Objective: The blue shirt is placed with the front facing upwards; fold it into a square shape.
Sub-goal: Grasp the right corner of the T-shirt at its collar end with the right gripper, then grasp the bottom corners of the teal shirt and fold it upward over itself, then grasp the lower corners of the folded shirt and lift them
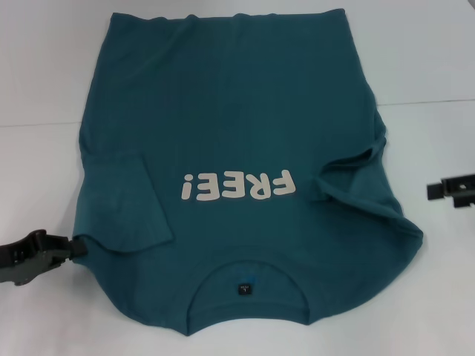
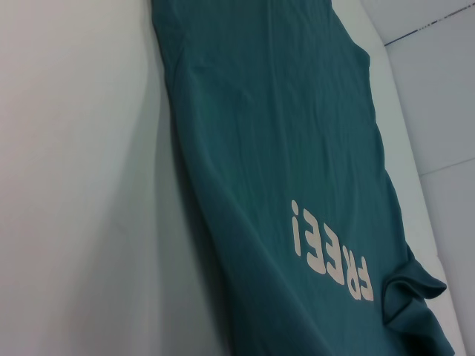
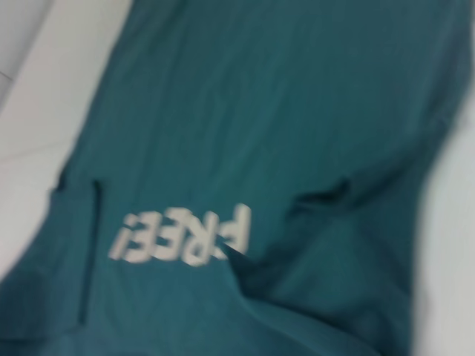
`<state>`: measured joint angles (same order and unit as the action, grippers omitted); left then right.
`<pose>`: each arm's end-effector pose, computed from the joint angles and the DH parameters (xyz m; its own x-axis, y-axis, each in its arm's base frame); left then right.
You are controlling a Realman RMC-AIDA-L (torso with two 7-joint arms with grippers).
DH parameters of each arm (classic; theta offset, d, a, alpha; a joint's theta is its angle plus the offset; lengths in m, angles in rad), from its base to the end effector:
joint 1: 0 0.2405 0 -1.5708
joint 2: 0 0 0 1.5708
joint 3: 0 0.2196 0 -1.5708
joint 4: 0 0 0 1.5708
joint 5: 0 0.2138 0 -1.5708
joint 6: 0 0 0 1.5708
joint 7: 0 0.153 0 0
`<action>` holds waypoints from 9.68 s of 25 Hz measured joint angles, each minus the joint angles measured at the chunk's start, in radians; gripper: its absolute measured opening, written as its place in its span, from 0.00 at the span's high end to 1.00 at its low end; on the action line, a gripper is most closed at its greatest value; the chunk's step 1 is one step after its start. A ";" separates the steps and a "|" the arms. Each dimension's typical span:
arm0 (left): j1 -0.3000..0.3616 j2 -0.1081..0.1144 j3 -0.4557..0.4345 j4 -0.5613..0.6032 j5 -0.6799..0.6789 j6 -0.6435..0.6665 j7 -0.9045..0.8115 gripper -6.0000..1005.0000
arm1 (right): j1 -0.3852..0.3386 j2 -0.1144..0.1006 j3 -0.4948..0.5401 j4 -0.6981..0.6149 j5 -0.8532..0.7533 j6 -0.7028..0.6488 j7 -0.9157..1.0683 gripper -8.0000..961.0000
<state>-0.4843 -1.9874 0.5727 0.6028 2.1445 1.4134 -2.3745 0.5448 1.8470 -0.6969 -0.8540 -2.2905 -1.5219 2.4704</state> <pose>-0.3029 0.3210 0.0424 -0.0589 0.8705 0.4887 0.9866 -0.0239 0.1615 0.2844 0.3509 0.1235 0.2320 -0.8868 -0.3998 -0.9690 -0.1749 -0.1744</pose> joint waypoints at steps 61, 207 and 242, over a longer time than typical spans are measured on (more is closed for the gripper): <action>-0.001 0.001 0.004 0.000 0.016 0.003 0.001 0.97 | 0.137 0.085 -0.030 0.100 -0.348 0.102 0.049 0.96; -0.441 -0.137 0.295 -0.080 0.217 -0.959 -0.023 0.89 | 0.386 0.153 -0.237 0.299 -0.550 0.925 0.218 0.89; -0.060 -0.052 0.233 0.138 -0.209 -0.399 -0.128 0.25 | -0.062 0.135 -0.042 0.056 0.365 0.203 -0.311 0.05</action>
<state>-0.5446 -2.0398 0.8053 0.7404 1.9352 1.0144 -2.5022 0.4831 1.9824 -0.7394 -0.7977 -1.9251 -1.3189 2.1595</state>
